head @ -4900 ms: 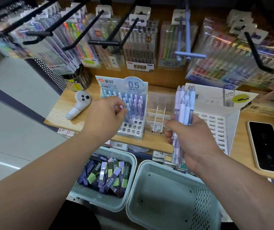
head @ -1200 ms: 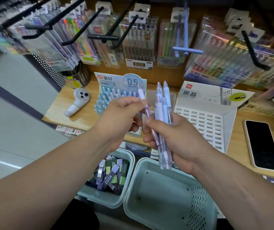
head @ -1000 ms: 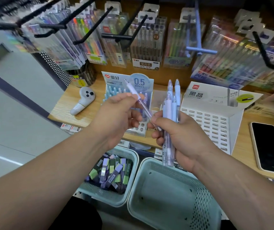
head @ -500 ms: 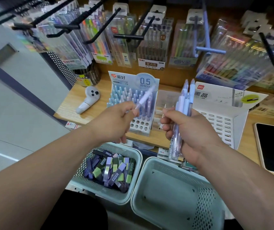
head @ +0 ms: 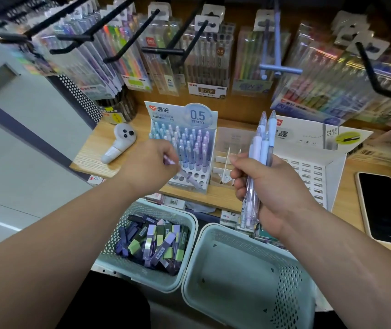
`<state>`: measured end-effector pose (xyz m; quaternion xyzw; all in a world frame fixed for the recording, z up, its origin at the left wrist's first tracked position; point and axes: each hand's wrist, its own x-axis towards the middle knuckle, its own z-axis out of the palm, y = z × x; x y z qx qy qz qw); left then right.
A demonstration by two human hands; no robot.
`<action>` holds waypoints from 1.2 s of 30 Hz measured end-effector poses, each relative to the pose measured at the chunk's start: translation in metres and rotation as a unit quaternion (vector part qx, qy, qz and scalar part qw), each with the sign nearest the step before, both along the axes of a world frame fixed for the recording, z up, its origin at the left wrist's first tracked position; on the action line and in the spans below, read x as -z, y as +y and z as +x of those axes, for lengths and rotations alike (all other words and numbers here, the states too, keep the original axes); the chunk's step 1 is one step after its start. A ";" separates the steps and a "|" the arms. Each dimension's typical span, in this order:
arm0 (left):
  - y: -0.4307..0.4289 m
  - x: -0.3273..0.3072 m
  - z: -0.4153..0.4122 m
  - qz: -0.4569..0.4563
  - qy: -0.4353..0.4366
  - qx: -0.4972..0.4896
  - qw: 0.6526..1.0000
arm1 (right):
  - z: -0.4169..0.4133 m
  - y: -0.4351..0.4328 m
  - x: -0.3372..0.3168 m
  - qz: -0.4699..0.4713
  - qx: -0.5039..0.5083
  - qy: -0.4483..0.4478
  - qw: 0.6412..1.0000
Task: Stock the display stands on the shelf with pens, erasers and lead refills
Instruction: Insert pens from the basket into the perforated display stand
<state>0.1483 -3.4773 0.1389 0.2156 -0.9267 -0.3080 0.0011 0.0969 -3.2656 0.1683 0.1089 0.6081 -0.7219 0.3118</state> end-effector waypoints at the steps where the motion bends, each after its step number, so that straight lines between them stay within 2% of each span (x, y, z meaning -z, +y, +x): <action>1: 0.000 0.000 -0.001 -0.003 0.021 -0.010 1.000 | 0.000 0.001 0.000 -0.003 0.000 0.000 1.000; 6: -0.001 0.001 -0.007 -0.015 0.092 -0.017 0.995 | -0.002 0.004 -0.001 -0.007 0.006 0.005 1.000; 10: 0.007 0.006 -0.009 -0.068 0.077 0.041 0.994 | -0.002 0.006 -0.001 -0.008 0.003 0.007 1.000; 17: 0.011 0.007 -0.019 -0.093 0.071 0.035 0.992 | -0.005 0.010 0.001 -0.011 0.006 0.014 1.000; 22: 0.011 0.004 -0.027 -0.097 0.030 0.045 0.994 | -0.007 0.010 0.002 -0.009 0.004 0.018 1.000; 29: 0.023 -0.001 -0.030 -0.060 0.060 -0.033 0.996 | -0.008 0.008 0.006 -0.019 -0.019 0.023 0.999; 30: 0.027 -0.006 -0.029 -0.039 0.082 -0.039 0.995 | -0.007 0.007 0.005 -0.026 -0.029 0.025 0.999; 32: 0.041 -0.018 -0.026 0.077 0.105 -0.038 0.991 | -0.005 0.004 0.004 -0.052 -0.030 0.026 0.998; 34: 0.056 -0.029 -0.019 0.223 0.040 0.001 0.974 | -0.004 0.000 0.003 -0.085 -0.001 0.027 0.996; 36: 0.066 -0.032 -0.013 0.354 -0.054 0.030 0.933 | -0.003 -0.003 0.003 -0.112 0.026 0.031 0.993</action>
